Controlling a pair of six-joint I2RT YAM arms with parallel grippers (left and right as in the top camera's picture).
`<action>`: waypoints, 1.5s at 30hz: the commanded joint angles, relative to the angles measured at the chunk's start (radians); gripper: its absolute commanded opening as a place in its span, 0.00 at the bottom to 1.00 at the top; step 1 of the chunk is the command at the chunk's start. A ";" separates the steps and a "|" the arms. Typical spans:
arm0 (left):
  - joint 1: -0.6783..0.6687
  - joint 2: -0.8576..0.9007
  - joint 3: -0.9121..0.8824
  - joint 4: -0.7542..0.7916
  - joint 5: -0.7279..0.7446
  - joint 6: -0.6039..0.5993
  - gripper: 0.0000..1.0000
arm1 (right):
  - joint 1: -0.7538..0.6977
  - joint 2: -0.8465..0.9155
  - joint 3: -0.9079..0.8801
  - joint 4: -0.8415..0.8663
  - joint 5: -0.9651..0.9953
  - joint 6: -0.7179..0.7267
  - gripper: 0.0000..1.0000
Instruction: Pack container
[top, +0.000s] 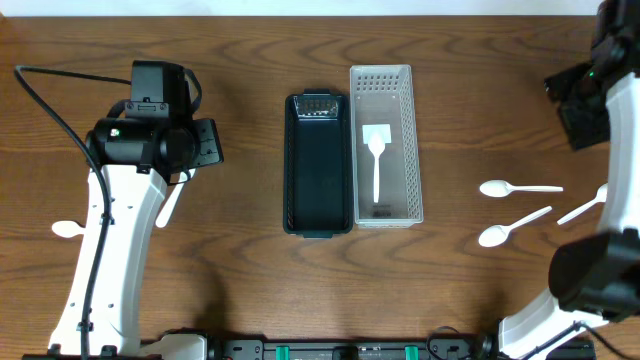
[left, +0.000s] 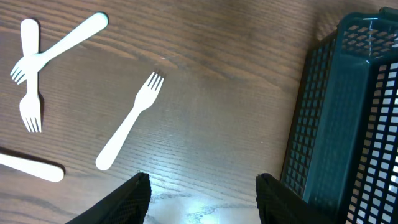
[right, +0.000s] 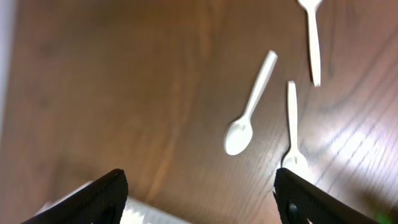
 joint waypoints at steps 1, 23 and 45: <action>0.004 0.002 0.008 -0.003 -0.008 0.002 0.58 | -0.032 0.047 -0.138 0.059 -0.068 0.090 0.77; 0.004 0.002 0.008 -0.025 -0.008 0.002 0.57 | -0.066 0.245 -0.486 0.393 -0.150 0.090 0.73; 0.004 0.002 0.008 -0.025 -0.008 0.002 0.57 | -0.066 0.261 -0.488 0.388 -0.128 0.068 0.01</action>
